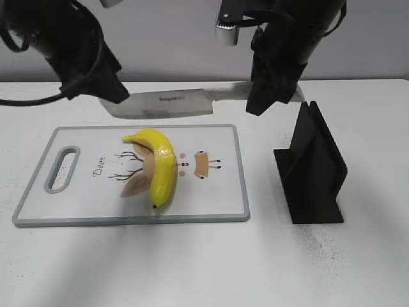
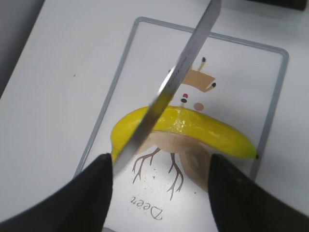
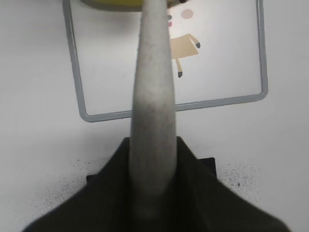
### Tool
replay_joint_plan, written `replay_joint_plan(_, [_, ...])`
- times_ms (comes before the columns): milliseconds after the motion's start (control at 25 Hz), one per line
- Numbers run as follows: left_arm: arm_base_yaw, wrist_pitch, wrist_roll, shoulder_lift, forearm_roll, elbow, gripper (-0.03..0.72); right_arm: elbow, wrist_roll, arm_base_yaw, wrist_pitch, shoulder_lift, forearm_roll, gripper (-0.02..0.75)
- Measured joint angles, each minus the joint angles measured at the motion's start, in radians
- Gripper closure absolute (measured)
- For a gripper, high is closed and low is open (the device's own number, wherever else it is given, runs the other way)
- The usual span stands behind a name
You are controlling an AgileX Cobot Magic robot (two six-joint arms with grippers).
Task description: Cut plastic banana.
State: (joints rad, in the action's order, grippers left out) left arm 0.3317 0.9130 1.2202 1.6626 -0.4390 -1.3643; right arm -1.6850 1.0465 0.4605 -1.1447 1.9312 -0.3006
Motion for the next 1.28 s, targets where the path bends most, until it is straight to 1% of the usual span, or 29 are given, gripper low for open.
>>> replay_joint_plan(80, [-0.008,-0.018,-0.102,-0.023,0.012,0.0,0.088,-0.011,-0.124,0.0,-0.002,0.001,0.017,0.577])
replay_joint_plan(160, [-0.023,-0.028,-0.223,-0.048,0.052,0.0,0.1,-0.041,-0.251,0.0,-0.01,0.002,0.043,0.577])
replay_joint_plan(280, [-0.065,-0.032,-0.467,-0.086,0.141,0.0,0.108,-0.105,-0.369,0.0,-0.057,0.002,0.074,0.577])
replay_joint_plan(320, [-0.085,-0.023,-0.573,-0.096,0.173,-0.004,0.109,-0.125,-0.4,0.0,-0.066,0.002,0.075,0.577])
replay_joint_plan(400, [-0.135,0.038,-0.764,-0.107,0.224,-0.031,0.11,-0.171,-0.472,0.0,-0.07,0.002,0.075,0.577])
replay_joint_plan(520, [-0.21,0.182,-0.922,-0.109,0.261,-0.073,0.11,-0.212,-0.635,0.0,-0.071,0.002,0.074,0.577])
replay_joint_plan(560, [-0.23,0.234,-0.952,-0.109,0.266,-0.079,0.111,-0.218,-0.681,0.0,-0.071,0.002,0.074,0.577])
replay_joint_plan(640, [-0.273,0.282,-0.994,-0.109,0.273,-0.082,0.112,-0.222,-0.766,0.0,-0.072,0.002,0.08,0.577])
replay_joint_plan(720, [-0.302,0.294,-1.023,-0.118,0.276,-0.072,0.112,-0.217,-0.857,0.0,-0.076,-0.004,0.095,0.577])
replay_joint_plan(800, [-0.318,0.296,-1.044,-0.156,0.279,-0.033,0.114,-0.188,-0.95,0.0,-0.076,-0.033,0.118,0.577])
replay_joint_plan(920, [-0.322,0.299,-1.052,-0.247,0.279,0.072,0.114,-0.097,-1.04,-0.002,-0.075,-0.108,0.134,0.577])
replay_joint_plan(1040, [-0.322,0.303,-1.053,-0.359,0.295,0.198,0.115,0.042,-1.077,-0.002,-0.063,-0.221,0.136,0.577])
replay_joint_plan(1160, [-0.322,0.304,-1.053,-0.481,0.325,0.33,0.115,0.217,-1.114,-0.002,0.017,-0.343,0.138,0.577])
replay_joint_plan(1280, [-0.322,0.305,-1.053,-0.613,0.333,0.448,0.115,0.37,-1.175,-0.002,0.097,-0.458,0.162,0.577])
